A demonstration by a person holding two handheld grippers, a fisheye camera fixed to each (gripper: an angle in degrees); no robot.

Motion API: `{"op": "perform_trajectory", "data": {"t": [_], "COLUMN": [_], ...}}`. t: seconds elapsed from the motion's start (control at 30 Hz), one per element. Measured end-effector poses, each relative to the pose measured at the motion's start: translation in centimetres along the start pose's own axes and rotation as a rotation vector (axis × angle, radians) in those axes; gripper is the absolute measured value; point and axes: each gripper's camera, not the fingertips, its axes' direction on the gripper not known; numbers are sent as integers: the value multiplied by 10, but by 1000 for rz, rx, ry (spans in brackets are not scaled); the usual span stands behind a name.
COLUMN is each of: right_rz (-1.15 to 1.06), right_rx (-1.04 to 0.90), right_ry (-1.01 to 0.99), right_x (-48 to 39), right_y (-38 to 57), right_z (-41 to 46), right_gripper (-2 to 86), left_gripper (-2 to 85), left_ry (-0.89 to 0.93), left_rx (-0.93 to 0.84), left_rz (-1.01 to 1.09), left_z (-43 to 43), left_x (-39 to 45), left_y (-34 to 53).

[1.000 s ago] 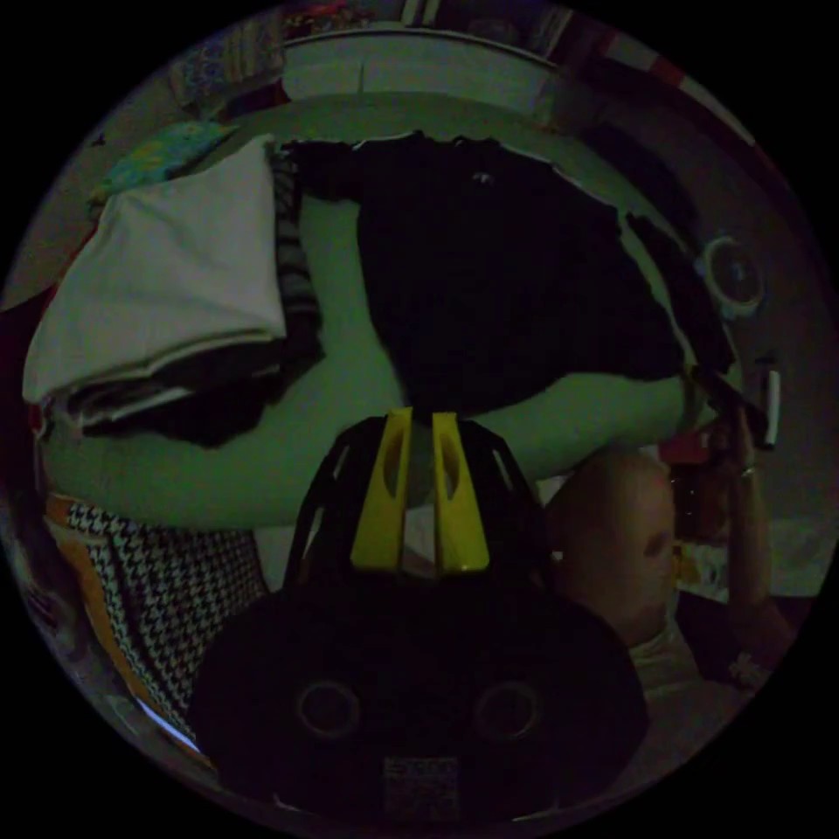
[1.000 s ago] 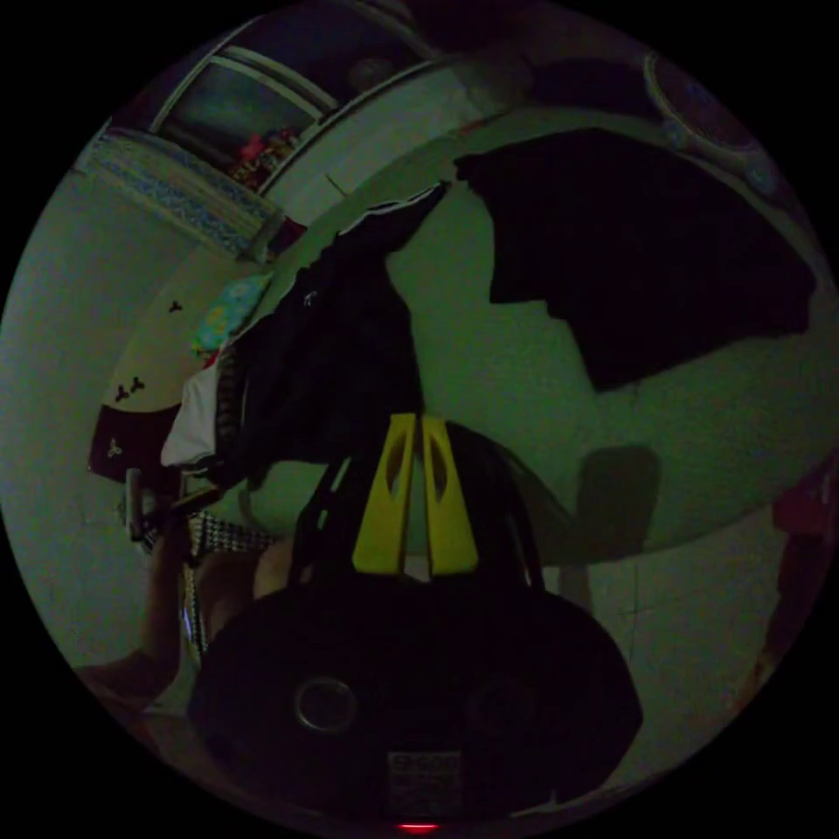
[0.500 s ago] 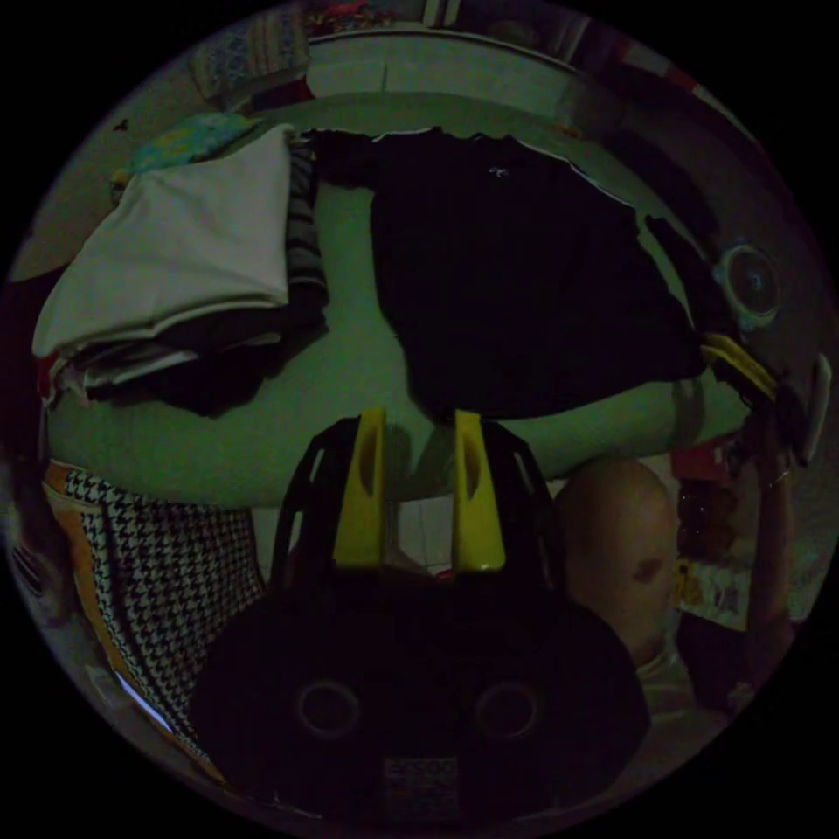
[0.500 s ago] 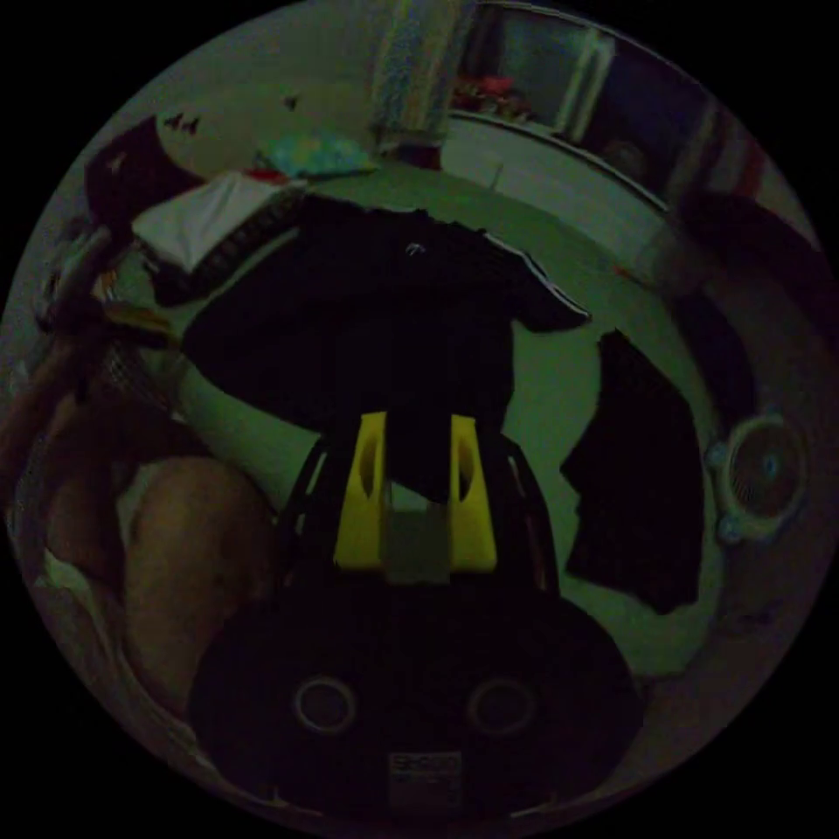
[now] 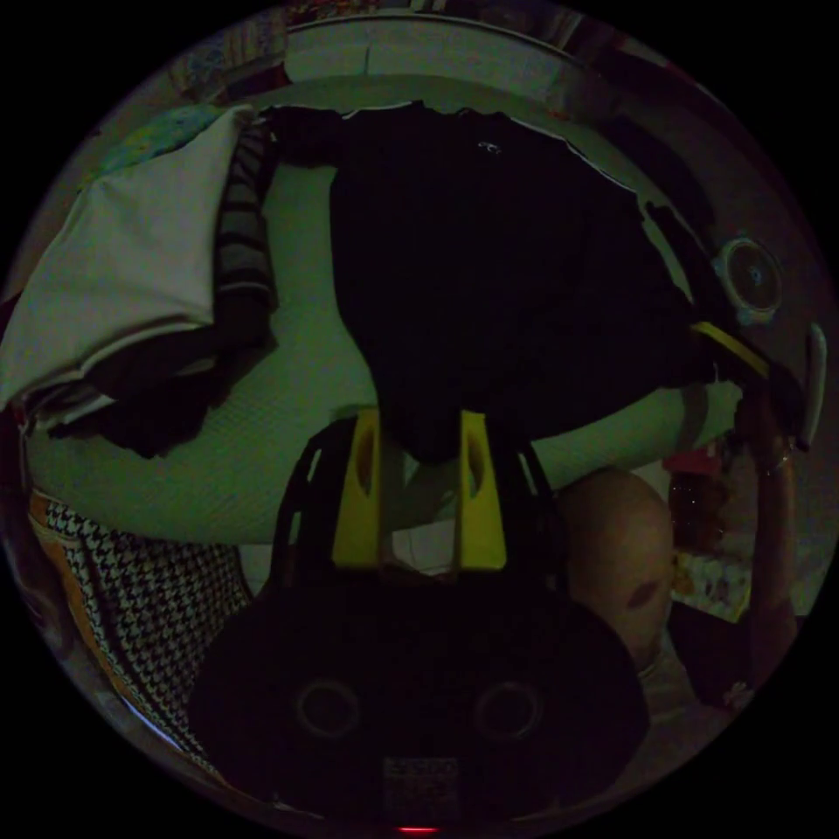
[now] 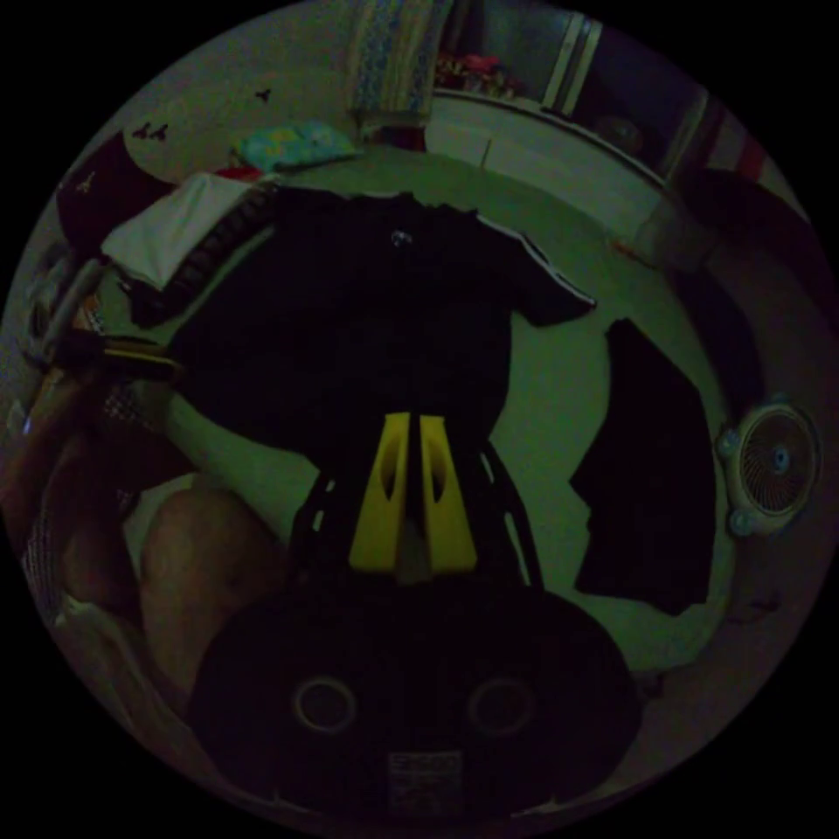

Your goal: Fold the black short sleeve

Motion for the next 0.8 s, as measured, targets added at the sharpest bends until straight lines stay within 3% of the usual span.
{"op": "perform_trajectory", "data": {"t": [0.07, 0.27, 0.4, 0.57, 0.8], "right_rz": [68, 336, 482, 567, 459], "right_rx": [57, 182, 90, -10, -23], "right_ry": [-71, -278, -267, -239, -78], "right_x": [12, 72, 103, 121, 123], "right_y": [9, 59, 104, 136, 142], "right_z": [-24, -70, -47, -22, -49], "right_gripper": [-14, -16, -17, -15, -5], "left_gripper": [47, 45, 51, 64, 72], "left_ry": [100, 204, 216, 159, 175], "left_rx": [61, 206, 224, 123, 226], "left_rz": [-16, -5, 5, -45, -47], "left_z": [-13, -58, -70, -46, -50], "left_x": [-4, -5, -3, -7, -6], "left_y": [10, 38, 57, 84, 102]}}
